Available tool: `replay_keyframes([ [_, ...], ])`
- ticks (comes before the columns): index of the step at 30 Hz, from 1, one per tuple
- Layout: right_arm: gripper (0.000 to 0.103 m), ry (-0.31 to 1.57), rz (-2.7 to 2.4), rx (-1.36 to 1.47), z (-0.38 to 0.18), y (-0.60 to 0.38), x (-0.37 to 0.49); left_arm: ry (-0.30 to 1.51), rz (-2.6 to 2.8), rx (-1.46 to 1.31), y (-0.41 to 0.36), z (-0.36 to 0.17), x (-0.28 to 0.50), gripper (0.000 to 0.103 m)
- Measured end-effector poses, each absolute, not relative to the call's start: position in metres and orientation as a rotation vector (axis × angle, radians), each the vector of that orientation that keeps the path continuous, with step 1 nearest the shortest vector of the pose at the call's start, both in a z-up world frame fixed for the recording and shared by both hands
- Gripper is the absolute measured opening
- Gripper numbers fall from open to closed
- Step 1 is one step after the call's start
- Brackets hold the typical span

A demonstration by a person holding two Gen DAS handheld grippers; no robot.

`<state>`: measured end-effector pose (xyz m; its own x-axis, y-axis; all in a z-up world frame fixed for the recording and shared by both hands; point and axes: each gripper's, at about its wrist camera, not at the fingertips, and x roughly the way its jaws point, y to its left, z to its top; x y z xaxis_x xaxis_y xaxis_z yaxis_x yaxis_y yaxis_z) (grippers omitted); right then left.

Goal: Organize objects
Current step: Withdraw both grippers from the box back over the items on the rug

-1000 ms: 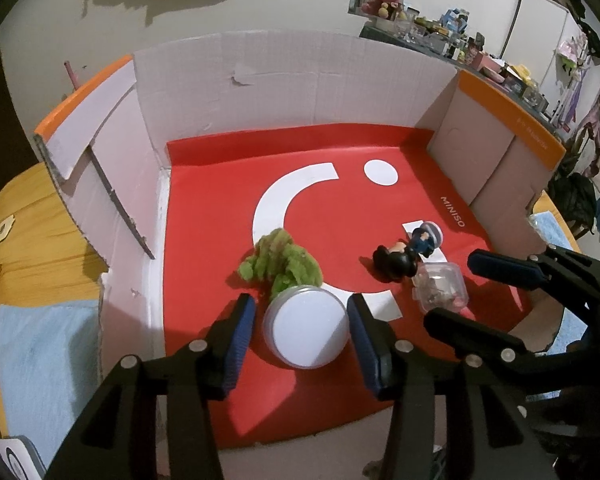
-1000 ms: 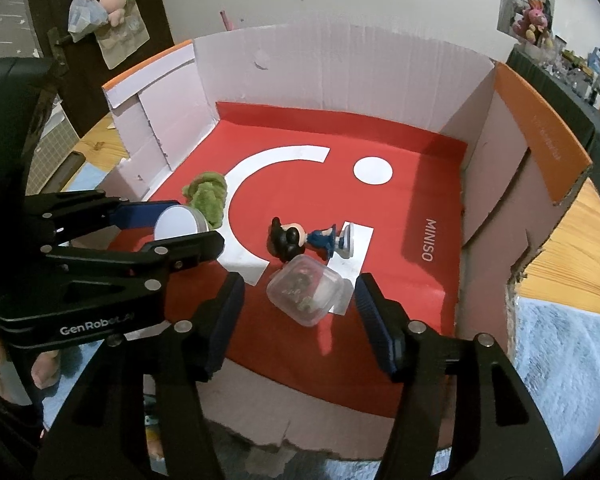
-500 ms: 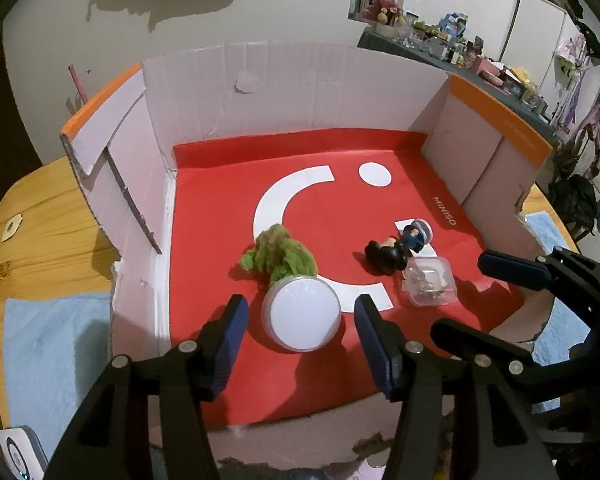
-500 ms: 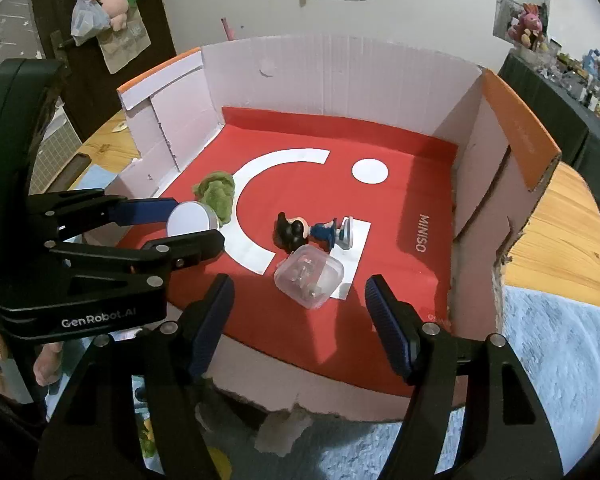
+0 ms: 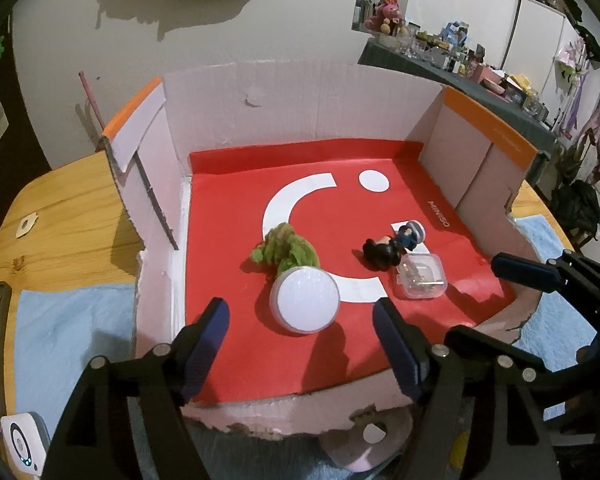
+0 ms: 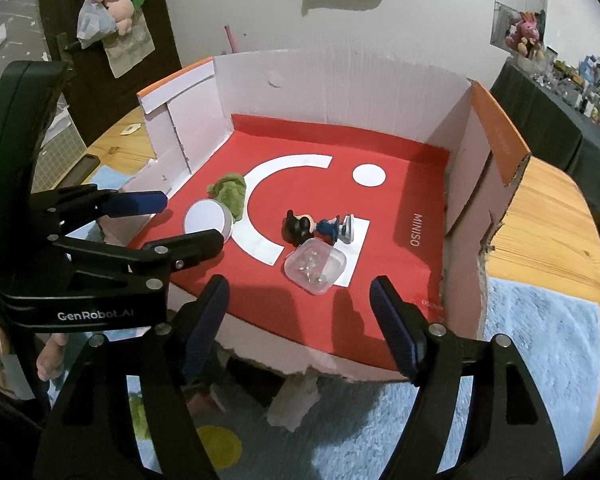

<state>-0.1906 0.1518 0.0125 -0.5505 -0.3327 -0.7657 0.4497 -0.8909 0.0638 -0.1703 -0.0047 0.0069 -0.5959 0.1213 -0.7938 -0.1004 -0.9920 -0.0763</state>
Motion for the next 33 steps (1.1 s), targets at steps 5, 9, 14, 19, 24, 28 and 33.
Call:
replay_keyframes([
  [5,0.075,0.194,-2.434,1.140,0.016,0.153,-0.183,-0.022,2.717,-1.333,-0.004,0.009,-0.164,0.081],
  [9,0.077,0.196,-2.439,1.134,0.018,0.154,-0.178,-0.009,2.728,-1.325,-0.003,0.011,-0.160,0.086],
  [14,0.082,0.194,-2.450,1.123,0.020,0.157,-0.173,0.009,2.738,-1.306,-0.001,0.014,-0.154,0.088],
  [19,0.086,0.210,-2.461,1.112,0.022,0.158,-0.166,0.025,2.763,-1.297,-0.002,0.017,-0.149,0.092],
  [24,0.087,0.215,-2.467,1.101,0.025,0.160,-0.159,0.019,2.769,-1.289,-0.003,0.019,-0.143,0.092],
  [28,0.089,0.220,-2.470,1.094,0.027,0.160,-0.153,0.020,2.773,-1.281,-0.003,0.021,-0.138,0.096],
  [33,0.094,0.226,-2.479,1.078,0.029,0.162,-0.144,0.013,2.784,-1.266,-0.004,0.023,-0.130,0.100],
])
